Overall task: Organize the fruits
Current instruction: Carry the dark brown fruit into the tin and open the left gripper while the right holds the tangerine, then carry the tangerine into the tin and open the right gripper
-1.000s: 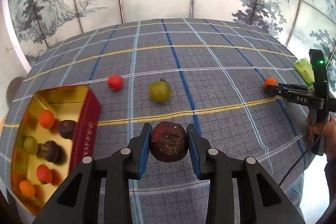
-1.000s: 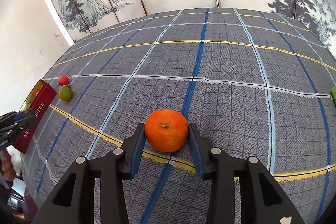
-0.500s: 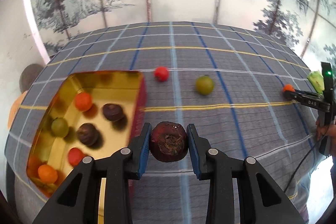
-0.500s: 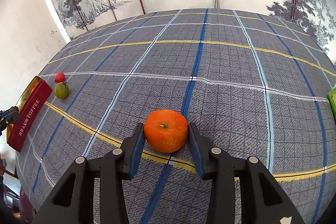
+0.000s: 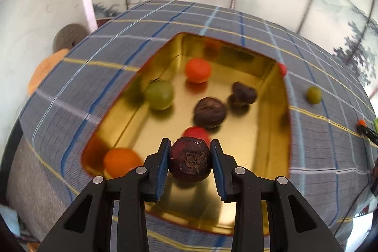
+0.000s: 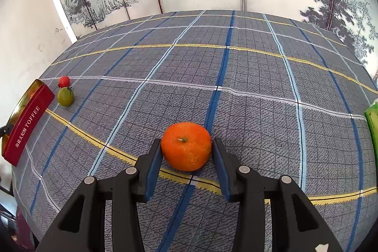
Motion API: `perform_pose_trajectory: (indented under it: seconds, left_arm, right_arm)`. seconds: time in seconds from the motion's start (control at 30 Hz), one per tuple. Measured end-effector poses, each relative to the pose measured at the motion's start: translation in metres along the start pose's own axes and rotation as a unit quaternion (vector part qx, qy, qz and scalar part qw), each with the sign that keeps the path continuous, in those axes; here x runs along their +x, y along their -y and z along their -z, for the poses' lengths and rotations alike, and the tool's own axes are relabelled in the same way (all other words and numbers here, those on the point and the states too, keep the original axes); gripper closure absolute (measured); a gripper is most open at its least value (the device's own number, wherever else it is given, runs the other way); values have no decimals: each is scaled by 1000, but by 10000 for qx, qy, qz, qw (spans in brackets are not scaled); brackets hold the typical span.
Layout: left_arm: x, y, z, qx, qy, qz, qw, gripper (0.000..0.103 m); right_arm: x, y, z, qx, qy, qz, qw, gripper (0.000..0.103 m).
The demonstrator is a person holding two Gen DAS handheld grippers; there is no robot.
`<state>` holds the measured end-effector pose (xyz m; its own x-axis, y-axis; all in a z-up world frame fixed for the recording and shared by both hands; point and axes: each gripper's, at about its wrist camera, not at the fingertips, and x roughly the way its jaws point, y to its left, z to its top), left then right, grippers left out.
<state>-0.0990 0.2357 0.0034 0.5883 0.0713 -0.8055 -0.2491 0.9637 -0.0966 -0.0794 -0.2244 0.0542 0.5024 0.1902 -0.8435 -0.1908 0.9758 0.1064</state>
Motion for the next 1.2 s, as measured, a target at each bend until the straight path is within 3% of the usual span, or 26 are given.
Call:
perform_pose_trajectory:
  seconds: [0.23,0.73,0.8,0.83,0.9,1.2]
  left_arm:
    - [3,5,6,36,-124,174,9998,68]
    - [13,58,-17,756,128,336,9965,67]
    - [15,62,-18,837,162,279,9960,61]
    - [15,63,-18,864,181,236,9958,49]
    - [15,63,-18,839,245,89,9961,40]
    - [12,57,-8,668,218,-56,9975,37]
  right_arm:
    - [0,0,0,3,0,-3,10000,64]
    - [0,1,0,26,4,-36,10000,64]
    - [0,1,0,25,4,-36,10000,64]
    - [0,1,0,24,4,-35,10000,64]
    - [0,1,0,27,4,-40,10000,64]
    - [0,2,0,19,4,-43,10000,63]
